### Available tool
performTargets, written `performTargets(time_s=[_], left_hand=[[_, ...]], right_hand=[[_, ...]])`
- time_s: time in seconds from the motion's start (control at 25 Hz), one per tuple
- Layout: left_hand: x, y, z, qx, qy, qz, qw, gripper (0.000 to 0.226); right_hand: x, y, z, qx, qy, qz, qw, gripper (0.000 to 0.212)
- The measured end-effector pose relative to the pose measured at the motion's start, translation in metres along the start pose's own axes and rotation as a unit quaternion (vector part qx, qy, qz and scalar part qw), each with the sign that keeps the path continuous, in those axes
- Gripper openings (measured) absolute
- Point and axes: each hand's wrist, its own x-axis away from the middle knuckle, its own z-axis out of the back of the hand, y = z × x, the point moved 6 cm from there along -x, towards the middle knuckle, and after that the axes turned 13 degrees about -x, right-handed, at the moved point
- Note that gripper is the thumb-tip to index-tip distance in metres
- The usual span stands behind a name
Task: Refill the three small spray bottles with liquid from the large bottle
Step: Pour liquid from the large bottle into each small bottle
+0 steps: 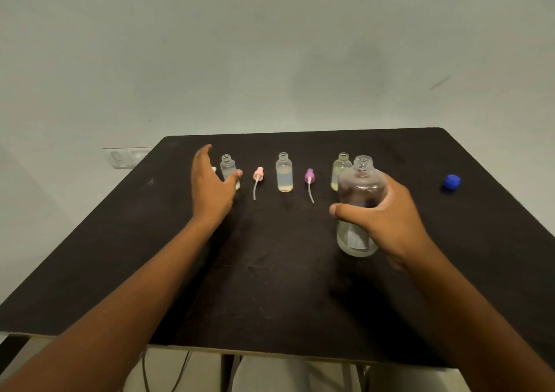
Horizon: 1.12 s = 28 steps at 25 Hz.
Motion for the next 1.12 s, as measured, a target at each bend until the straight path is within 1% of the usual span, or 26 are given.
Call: performTargets(time_s=[0.08,0.16,0.28,0.36,0.48,0.6,0.72,0.8,0.92,1.0,1.12], left_hand=[[0.015,0.023,0.009,0.013,0.034,-0.038,0.999,0.077],[0.034,0.055,0.012,0.033,0.044,-0.087,0.995,0.073],[0.060,0.104,0.001,0.077,0.000,-0.152,0.985,0.067],[0.071,0.133,-0.012,0.079,-0.030,-0.185,0.979,0.067],[0.090,0.181,-0.041,0.083,-0.071,-0.237,0.965,0.062],[0.108,0.226,-0.080,0.095,-0.116,-0.286,0.946,0.057],[0.117,0.260,-0.124,0.087,-0.152,-0.319,0.931,0.054],[0.123,0.280,-0.158,0.069,-0.184,-0.338,0.920,0.053],[0.131,0.301,-0.209,0.041,-0.244,-0.354,0.902,0.053],[0.133,0.310,-0.236,0.028,-0.268,-0.361,0.893,0.052],[0.129,0.315,-0.262,0.013,-0.284,-0.354,0.891,0.050]], right_hand=[[0.008,-0.003,0.012,0.001,0.003,-0.005,1.000,0.057],[0.019,-0.007,0.031,-0.004,0.014,-0.011,1.000,0.056],[0.035,-0.011,0.064,-0.004,0.037,-0.024,0.999,0.056],[0.042,-0.011,0.083,0.000,0.049,-0.030,0.998,0.058],[0.052,-0.013,0.116,0.003,0.072,-0.035,0.997,0.059],[0.057,-0.013,0.144,0.004,0.094,-0.035,0.995,0.054],[0.061,-0.006,0.163,0.015,0.113,-0.042,0.993,0.048],[0.060,0.001,0.177,0.011,0.130,-0.047,0.990,0.048],[0.057,0.009,0.193,0.010,0.152,-0.063,0.986,0.060],[0.056,0.012,0.201,0.009,0.165,-0.070,0.984,0.067],[0.055,0.013,0.209,0.008,0.169,-0.065,0.983,0.066]])
